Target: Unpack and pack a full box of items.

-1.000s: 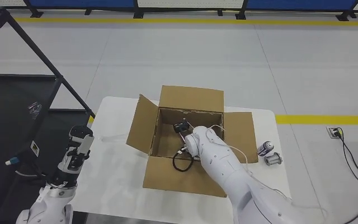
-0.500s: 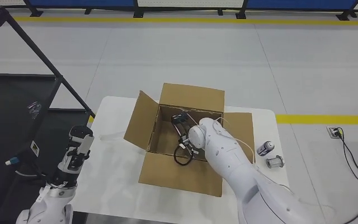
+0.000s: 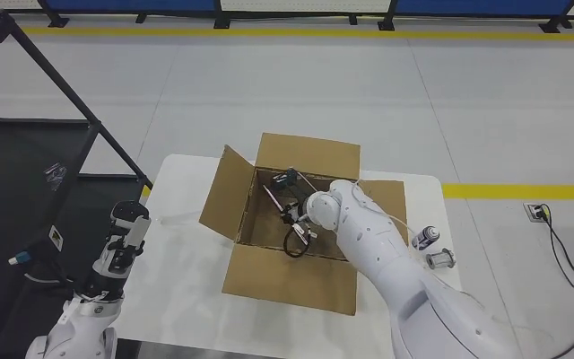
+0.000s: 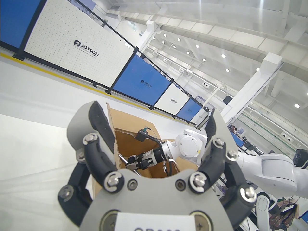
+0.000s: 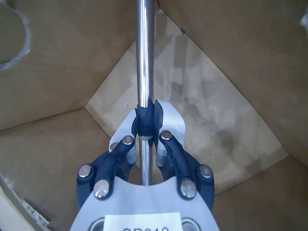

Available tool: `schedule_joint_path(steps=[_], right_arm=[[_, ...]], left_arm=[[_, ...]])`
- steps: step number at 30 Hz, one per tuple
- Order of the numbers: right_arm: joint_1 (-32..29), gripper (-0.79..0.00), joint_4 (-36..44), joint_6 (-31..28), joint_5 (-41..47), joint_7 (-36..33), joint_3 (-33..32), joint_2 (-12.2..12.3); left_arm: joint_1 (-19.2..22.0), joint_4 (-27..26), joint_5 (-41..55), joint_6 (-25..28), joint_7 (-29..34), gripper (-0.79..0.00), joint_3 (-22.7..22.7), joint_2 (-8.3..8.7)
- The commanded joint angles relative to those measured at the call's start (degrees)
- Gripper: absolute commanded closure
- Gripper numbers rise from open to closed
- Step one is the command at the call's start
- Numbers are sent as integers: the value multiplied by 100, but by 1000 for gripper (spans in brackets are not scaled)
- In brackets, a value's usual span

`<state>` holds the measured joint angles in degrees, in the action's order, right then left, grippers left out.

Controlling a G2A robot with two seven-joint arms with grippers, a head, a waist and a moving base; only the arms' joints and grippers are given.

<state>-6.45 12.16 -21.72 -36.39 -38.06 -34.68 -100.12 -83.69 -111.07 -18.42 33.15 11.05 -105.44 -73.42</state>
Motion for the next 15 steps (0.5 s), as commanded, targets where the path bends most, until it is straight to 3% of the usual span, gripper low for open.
schedule_joint_path(steps=[1, 9, 15], right_arm=[[-28, 0, 82, -170, -32, 130, -26, 57], [-228, 0, 702, -272, -369, 595, -139, 362], [-723, 0, 1701, 248, -902, 1211, -312, 709]], left_arm=[[0, 0, 0, 0, 0, -785, 0, 0], [0, 0, 0, 0, 0, -785, 0, 0], [0, 0, 0, 0, 0, -785, 0, 0]])
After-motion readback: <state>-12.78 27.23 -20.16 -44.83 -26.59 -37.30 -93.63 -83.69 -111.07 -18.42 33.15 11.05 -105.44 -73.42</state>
